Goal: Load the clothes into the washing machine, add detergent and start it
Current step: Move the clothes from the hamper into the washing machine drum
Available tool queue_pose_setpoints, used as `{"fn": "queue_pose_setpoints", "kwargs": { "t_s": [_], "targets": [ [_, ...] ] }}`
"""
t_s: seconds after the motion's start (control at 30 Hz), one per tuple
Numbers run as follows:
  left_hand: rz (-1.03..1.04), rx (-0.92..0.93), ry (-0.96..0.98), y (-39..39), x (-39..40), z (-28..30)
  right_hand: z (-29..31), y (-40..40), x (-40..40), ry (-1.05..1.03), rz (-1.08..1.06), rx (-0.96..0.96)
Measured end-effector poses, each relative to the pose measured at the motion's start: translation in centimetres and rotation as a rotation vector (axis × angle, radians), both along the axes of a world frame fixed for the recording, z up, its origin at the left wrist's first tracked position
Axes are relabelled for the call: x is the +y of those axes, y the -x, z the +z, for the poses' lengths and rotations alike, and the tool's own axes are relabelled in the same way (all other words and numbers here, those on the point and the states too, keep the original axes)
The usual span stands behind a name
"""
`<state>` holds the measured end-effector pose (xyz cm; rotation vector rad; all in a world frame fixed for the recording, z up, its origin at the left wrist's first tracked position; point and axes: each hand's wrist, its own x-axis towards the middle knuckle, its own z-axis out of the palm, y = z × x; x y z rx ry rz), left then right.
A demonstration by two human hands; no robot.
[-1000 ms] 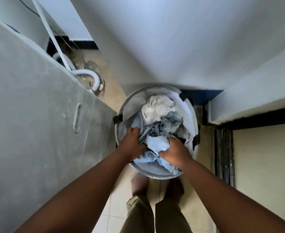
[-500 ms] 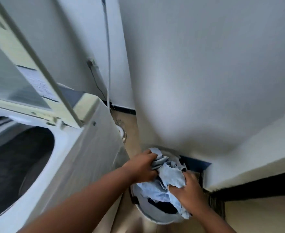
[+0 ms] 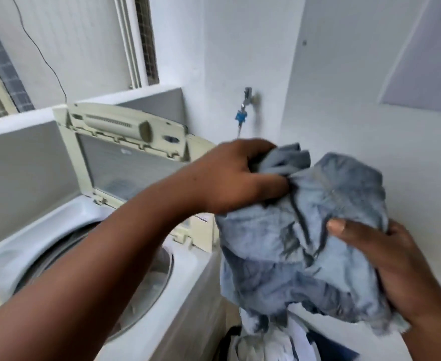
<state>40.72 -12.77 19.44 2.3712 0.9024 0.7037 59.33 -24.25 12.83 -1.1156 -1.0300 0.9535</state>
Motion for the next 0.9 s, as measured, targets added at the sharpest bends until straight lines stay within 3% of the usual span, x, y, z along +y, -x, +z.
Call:
{"fn": "queue_pose_setpoints", "kwargs": {
  "t_s": [0.27,0.43,0.67,0.9],
  "targets": [
    [0.076,-0.246,-0.261,15.4,0.9,8.0,7.1,15.7,5.5,-0.29,0.268,0.221],
    [0.099,-0.322,-0.349,23.5,3.4,8.8,8.7,24.0,9.7,-0.342,0.268,0.272],
    [0.16,-0.331,-0.277,30.6,8.4,5.3,6.9,31.7,14.2,-0.253,0.193,0.225],
    [0.278,-0.264,-0.086,32.8,13.6,-3.7,0.0,33.4,19.0,-0.013,0.169,0.104]
  ]
}}
